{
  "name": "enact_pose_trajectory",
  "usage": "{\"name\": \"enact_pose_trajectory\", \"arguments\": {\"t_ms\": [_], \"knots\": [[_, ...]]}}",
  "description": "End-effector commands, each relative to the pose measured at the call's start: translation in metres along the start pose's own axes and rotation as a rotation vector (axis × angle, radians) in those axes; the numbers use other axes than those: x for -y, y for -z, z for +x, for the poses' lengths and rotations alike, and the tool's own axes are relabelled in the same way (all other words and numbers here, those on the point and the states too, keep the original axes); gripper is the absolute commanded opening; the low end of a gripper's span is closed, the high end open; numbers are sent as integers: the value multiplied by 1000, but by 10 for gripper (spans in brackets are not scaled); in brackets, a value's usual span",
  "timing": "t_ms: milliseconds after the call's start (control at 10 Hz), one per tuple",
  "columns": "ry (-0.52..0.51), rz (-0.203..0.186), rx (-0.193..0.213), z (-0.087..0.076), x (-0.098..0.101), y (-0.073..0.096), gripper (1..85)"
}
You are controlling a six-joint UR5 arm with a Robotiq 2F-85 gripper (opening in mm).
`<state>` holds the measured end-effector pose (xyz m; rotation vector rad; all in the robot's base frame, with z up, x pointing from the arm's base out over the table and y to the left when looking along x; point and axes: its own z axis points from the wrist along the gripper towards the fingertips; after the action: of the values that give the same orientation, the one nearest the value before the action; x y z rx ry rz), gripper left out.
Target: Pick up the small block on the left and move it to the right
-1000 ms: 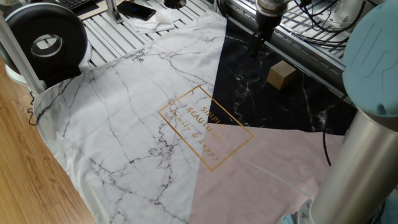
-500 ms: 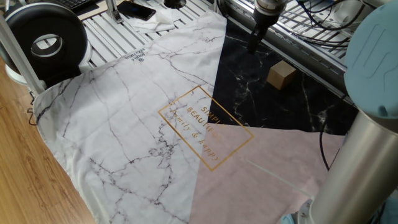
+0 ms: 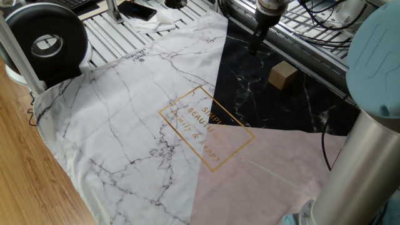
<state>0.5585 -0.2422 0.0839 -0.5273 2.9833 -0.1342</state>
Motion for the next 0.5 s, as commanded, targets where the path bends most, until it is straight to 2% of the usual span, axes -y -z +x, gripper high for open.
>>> {"name": "enact_pose_trajectory", "arguments": {"t_ms": [0,200,300,400], "knots": [[-57,-36,-25,36,5,6,850],[-100,-48,-22,56,2,9,850],[-126,-34,-18,67,1,9,850],[-141,-24,-11,71,-4,5,850]]}}
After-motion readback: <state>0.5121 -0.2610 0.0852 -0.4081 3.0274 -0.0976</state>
